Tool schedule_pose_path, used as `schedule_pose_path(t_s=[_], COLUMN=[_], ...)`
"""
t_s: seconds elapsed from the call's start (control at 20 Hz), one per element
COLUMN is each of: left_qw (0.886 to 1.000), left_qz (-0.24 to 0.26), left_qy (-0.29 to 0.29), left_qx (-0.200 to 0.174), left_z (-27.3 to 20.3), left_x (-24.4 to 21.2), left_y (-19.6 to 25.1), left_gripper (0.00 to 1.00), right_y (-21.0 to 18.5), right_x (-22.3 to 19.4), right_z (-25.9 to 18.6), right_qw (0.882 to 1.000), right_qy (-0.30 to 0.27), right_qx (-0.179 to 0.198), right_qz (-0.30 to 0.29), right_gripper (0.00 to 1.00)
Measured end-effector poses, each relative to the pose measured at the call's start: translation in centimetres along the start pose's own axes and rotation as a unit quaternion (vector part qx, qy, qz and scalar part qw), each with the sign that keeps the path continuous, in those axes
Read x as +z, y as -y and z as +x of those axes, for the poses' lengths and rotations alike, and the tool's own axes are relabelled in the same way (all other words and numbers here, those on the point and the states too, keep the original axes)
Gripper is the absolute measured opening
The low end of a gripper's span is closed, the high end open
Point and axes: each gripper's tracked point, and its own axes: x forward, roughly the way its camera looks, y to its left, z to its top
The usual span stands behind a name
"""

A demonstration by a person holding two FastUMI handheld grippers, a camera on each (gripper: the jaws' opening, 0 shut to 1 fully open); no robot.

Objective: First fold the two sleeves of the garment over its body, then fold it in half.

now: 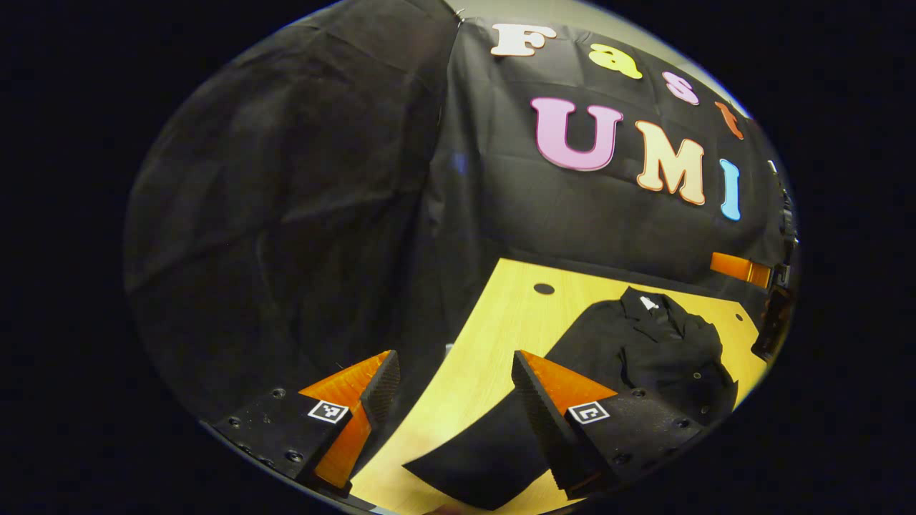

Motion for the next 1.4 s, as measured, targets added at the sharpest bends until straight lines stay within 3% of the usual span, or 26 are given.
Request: schedule_pose_path(t_s=[0.5, 0.85, 1.05, 1.1, 1.2, 1.25, 1.4], left_qw=[0.99, 0.98, 0.983, 0.983, 0.986, 0.985, 0.99], left_qz=[-0.032, -0.053, -0.023, -0.012, -0.014, -0.022, -0.052], left_qy=[-0.136, -0.19, -0.18, -0.179, -0.163, -0.163, -0.125], left_qx=[-0.008, 0.008, 0.014, 0.027, 0.043, 0.046, 0.035], left_z=[0.8, 0.2, 0.5, 0.6, 0.8, 0.6, 0.4], left_x=[-10.5, -15.7, -16.0, -16.1, -16.0, -16.0, -15.4], left_y=[0.0, -0.2, 0.0, -0.6, -1.3, -1.4, -0.5], left_gripper=[0.97, 0.97, 0.96, 0.9, 0.55, 0.52, 0.13], right_y=[2.4, 3.0, 3.9, 4.1, 4.4, 4.6, 5.1], right_x=[-2.0, -1.5, -1.2, -1.2, -1.2, -1.3, -1.3], right_z=[-2.6, -4.1, -4.9, -5.0, -5.4, -5.4, -6.0], right_qw=[0.999, 0.999, 0.999, 0.999, 0.999, 0.999, 0.999], right_qy=[-0.024, -0.014, -0.01, -0.009, -0.007, -0.007, -0.003], right_qx=[-0.032, -0.037, -0.042, -0.043, -0.043, -0.044, -0.046], right_qz=[-0.018, -0.026, -0.025, -0.024, -0.02, -0.02, -0.02], right_gripper=[0.96, 0.96, 0.96, 0.96, 0.96, 0.96, 0.98])
